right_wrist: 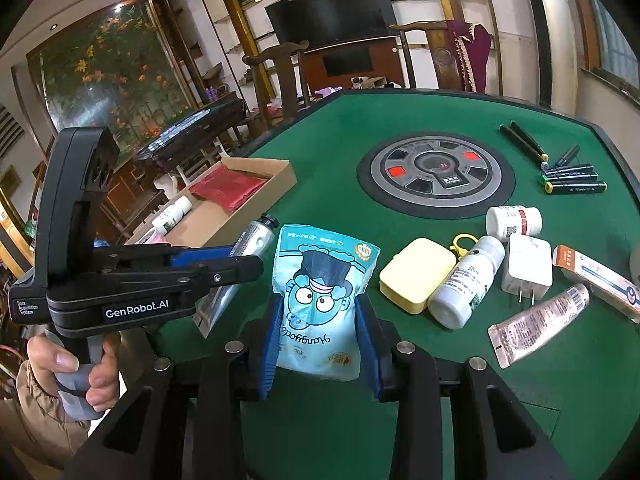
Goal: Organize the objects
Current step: 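Carry the silver tube toward the cardboard tray with the left gripper while the right carries the tissue pack, then lower the silver tube into the tray with the left gripper while the right lowers the tissue pack, both open, then move both grippers back over the remaining items on the green table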
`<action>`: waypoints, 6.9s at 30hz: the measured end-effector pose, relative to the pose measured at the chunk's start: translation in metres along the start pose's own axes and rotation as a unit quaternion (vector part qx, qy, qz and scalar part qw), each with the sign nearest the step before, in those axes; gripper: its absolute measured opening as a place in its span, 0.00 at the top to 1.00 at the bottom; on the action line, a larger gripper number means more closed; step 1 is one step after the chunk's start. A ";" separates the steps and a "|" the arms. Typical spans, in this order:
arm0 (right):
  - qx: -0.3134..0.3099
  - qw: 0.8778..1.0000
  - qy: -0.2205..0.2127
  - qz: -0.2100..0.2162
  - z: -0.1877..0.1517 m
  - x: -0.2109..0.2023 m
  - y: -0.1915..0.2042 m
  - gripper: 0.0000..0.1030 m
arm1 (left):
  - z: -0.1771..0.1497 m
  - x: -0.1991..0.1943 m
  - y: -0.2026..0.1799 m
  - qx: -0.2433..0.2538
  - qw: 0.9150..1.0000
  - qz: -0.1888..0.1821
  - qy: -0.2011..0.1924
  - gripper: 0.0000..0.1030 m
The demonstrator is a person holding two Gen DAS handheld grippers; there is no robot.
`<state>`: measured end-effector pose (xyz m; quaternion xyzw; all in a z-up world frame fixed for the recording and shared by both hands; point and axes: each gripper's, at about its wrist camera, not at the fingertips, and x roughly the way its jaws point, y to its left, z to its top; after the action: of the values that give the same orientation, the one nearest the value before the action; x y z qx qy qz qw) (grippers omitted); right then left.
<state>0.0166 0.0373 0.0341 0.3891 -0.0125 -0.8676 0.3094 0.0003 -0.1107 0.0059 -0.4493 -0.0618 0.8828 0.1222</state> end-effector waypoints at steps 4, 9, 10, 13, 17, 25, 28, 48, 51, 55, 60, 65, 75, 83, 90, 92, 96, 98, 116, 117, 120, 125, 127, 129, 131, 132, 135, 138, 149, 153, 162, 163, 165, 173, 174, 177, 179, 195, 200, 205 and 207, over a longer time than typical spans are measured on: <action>0.000 1.000 0.000 0.000 0.000 0.000 0.001 0.63 | 0.001 -0.001 0.000 0.000 1.000 0.000 -0.002 0.72; -0.001 1.000 -0.002 -0.001 0.001 -0.001 0.002 0.63 | 0.002 -0.007 0.001 -0.001 1.000 0.001 -0.009 0.72; -0.001 1.000 -0.003 -0.001 0.001 -0.001 0.002 0.63 | 0.003 -0.008 0.002 -0.001 1.000 0.002 -0.010 0.72; -0.002 1.000 -0.005 0.000 0.002 -0.001 0.004 0.63 | 0.003 -0.013 0.004 -0.003 1.000 0.003 -0.016 0.72; -0.007 1.000 -0.006 -0.001 0.005 -0.002 0.008 0.63 | 0.005 -0.018 0.007 -0.006 1.000 0.004 -0.023 0.72; -0.017 1.000 -0.010 0.002 0.012 -0.001 0.017 0.63 | 0.005 -0.029 0.019 -0.017 0.999 0.012 -0.034 0.72; -0.021 1.000 -0.008 0.004 0.014 0.002 0.020 0.63 | 0.005 -0.034 0.025 -0.022 0.999 0.016 -0.039 0.72; -0.046 0.999 0.000 0.028 0.021 0.019 0.044 0.63 | 0.002 -0.070 0.077 -0.064 0.994 0.055 -0.070 0.72; -0.047 0.998 0.001 0.029 0.021 0.020 0.044 0.63 | 0.004 -0.072 0.083 -0.067 0.993 0.063 -0.070 0.72; -0.047 0.998 0.004 0.030 0.022 0.023 0.044 0.63 | 0.006 -0.073 0.094 -0.073 0.992 0.070 -0.070 0.72; -0.050 0.998 0.006 0.033 0.023 0.026 0.046 0.63 | 0.006 -0.075 0.112 -0.087 0.991 0.081 -0.068 0.72; -0.058 0.998 0.012 0.038 0.024 0.032 0.054 0.63 | 0.007 -0.076 0.128 -0.098 0.989 0.090 -0.066 0.72; -0.072 0.996 0.020 0.045 0.028 0.042 0.067 0.63 | 0.021 -0.073 0.163 -0.106 0.987 0.113 -0.051 0.72; -0.083 0.995 0.029 0.048 0.032 0.052 0.078 0.63 | 0.034 -0.057 0.181 -0.078 0.990 0.117 -0.014 0.72; -0.097 0.993 0.037 0.053 0.038 0.065 0.093 0.63 | 0.047 -0.037 0.193 -0.044 0.991 0.120 0.026 0.72; -0.102 0.992 0.039 0.055 0.040 0.069 0.098 0.63 | 0.048 -0.031 0.197 -0.040 0.991 0.125 0.035 0.72; -0.110 0.991 0.045 0.065 0.050 0.082 0.110 0.63 | 0.049 -0.023 0.201 -0.032 0.990 0.132 0.047 0.72; -0.113 0.990 0.050 0.070 0.057 0.091 0.116 0.63 | 0.050 -0.020 0.202 -0.029 0.989 0.133 0.051 0.72; -0.138 0.984 0.091 0.073 0.076 0.163 0.145 0.63 | 0.043 0.002 0.221 -0.028 0.985 0.151 0.077 0.72; -0.140 0.983 0.091 0.073 0.076 0.163 0.147 0.63 | 0.043 0.003 0.221 -0.027 0.985 0.152 0.078 0.72; -0.142 0.983 0.090 0.072 0.077 0.164 0.149 0.63 | 0.044 0.004 0.222 -0.027 0.985 0.150 0.075 0.72; -0.148 0.982 0.091 0.071 0.077 0.166 0.155 0.63 | 0.046 0.010 0.223 -0.022 0.984 0.156 0.078 0.72; -0.152 0.981 0.093 0.071 0.076 0.168 0.158 0.63 | 0.045 0.010 0.222 -0.017 0.984 0.160 0.077 0.72; -0.156 0.981 0.094 0.072 0.075 0.169 0.161 0.63 | 0.045 0.008 0.222 -0.014 0.984 0.160 0.075 0.72; -0.158 0.980 0.096 0.072 0.074 0.173 0.164 0.63 | 0.044 0.008 0.221 -0.011 0.984 0.162 0.075 0.71; -0.160 0.980 0.096 0.070 0.074 0.174 0.165 0.63 | 0.044 0.009 0.220 -0.006 0.983 0.164 0.076 0.71; -0.161 0.980 0.096 0.069 0.073 0.176 0.165 0.63 | 0.042 0.010 0.217 0.005 0.982 0.172 0.074 0.71; -0.162 0.980 0.096 0.066 0.074 0.177 0.165 0.63 | 0.043 0.009 0.217 0.000 0.983 0.172 0.068 0.71; -0.188 0.971 0.130 0.069 0.065 0.206 0.184 0.63 | 0.044 -0.046 0.217 -0.048 0.984 0.173 0.002 0.51; -0.194 0.970 0.126 0.079 0.065 0.217 0.197 0.62 | 0.033 -0.080 0.206 -0.062 0.982 0.176 -0.035 0.41; -0.148 0.975 0.108 0.124 0.066 0.221 0.183 0.53 | 0.006 -0.123 0.208 -0.141 0.977 0.146 -0.071 0.38; -0.143 0.976 0.105 0.125 0.066 0.219 0.181 0.52 | 0.004 -0.127 0.208 -0.145 0.975 0.148 -0.076 0.38; -0.133 0.979 0.094 0.125 0.070 0.210 0.173 0.47 | 0.000 -0.131 0.207 -0.150 0.974 0.149 -0.081 0.35; -0.092 0.989 0.025 0.114 0.063 0.141 0.137 0.00 | -0.012 -0.119 0.176 -0.141 0.978 0.133 -0.072 0.28; -0.088 0.990 0.018 0.107 0.060 0.132 0.131 0.00 | -0.014 -0.115 0.170 -0.138 0.979 0.131 -0.069 0.27; -0.066 0.994 0.008 0.087 0.057 0.113 0.107 0.00 | -0.019 -0.103 0.159 -0.143 0.982 0.109 -0.060 0.23; -0.046 0.996 0.002 0.081 0.049 0.099 0.089 0.00 | -0.023 -0.093 0.153 -0.158 0.984 0.073 -0.044 0.21; 0.184 0.979 -0.082 0.006 0.006 0.004 -0.112 0.00 | -0.009 -0.017 0.011 -0.029 0.999 0.007 0.033 0.19; 0.257 0.962 -0.071 0.055 0.002 0.005 -0.139 0.00 | -0.008 0.014 -0.016 -0.005 0.998 0.019 0.053 0.19; 0.247 0.964 -0.063 0.068 0.004 0.006 -0.132 0.03 | -0.011 0.029 -0.025 -0.002 0.998 0.000 0.069 0.19; 0.245 0.967 -0.049 0.053 0.004 0.011 -0.131 0.14 | -0.012 0.032 -0.026 0.001 0.998 -0.001 0.070 0.19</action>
<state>-0.0611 0.1363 -0.0049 0.4085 -0.2602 -0.8387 0.2492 -0.0037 -0.0766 -0.0200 -0.5101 -0.0527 0.8490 0.1271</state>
